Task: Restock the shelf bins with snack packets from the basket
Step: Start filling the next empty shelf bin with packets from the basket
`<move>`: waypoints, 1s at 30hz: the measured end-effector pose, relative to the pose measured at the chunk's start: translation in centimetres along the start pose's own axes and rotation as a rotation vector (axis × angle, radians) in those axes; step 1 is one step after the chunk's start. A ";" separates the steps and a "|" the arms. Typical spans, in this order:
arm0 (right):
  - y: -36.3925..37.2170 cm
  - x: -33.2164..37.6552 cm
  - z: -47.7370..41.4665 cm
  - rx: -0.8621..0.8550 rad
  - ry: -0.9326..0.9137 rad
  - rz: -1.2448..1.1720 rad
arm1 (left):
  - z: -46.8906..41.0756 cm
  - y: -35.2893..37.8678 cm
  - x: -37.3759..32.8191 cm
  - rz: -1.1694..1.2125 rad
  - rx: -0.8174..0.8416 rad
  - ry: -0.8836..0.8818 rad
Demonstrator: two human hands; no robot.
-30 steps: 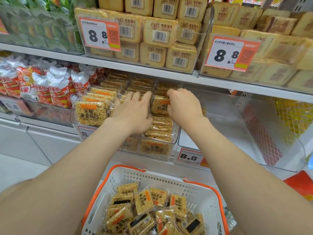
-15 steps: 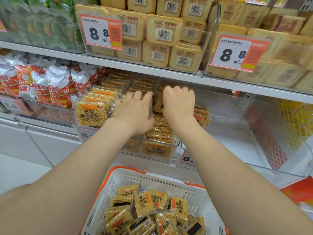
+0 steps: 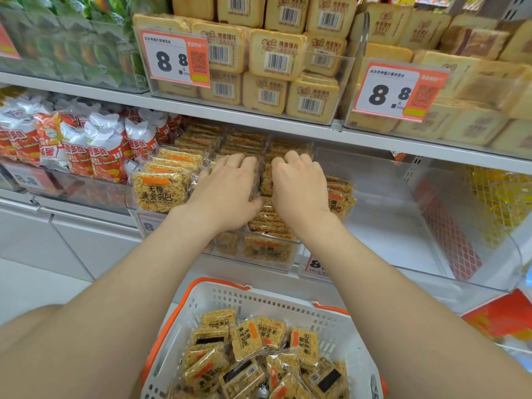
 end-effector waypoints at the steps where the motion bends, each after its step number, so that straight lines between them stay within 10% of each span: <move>1: -0.4 0.0 0.6 0.011 -0.025 -0.016 | 0.2 -0.3 -0.3 -0.001 -0.029 0.014; 7: -2.1 0.4 6.1 0.279 -0.081 -0.098 | 2.7 -3.2 -3.1 0.051 -0.307 0.137; 21: 6.7 -1.4 18.9 1.001 -0.241 0.225 | 10.6 19.7 -5.0 0.044 0.858 -0.031; 30: 8.7 -1.1 19.2 1.062 -0.243 0.201 | 15.5 31.3 -5.6 0.101 1.043 0.053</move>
Point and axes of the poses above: each hand's wrist, its own z-axis away from the middle knuckle, its own y-axis out of the palm, x = y × z, the point moved 10 cm from there along -z, towards the middle knuckle, and after that the axes turned 15 degrees about y, right-handed, at the moved point
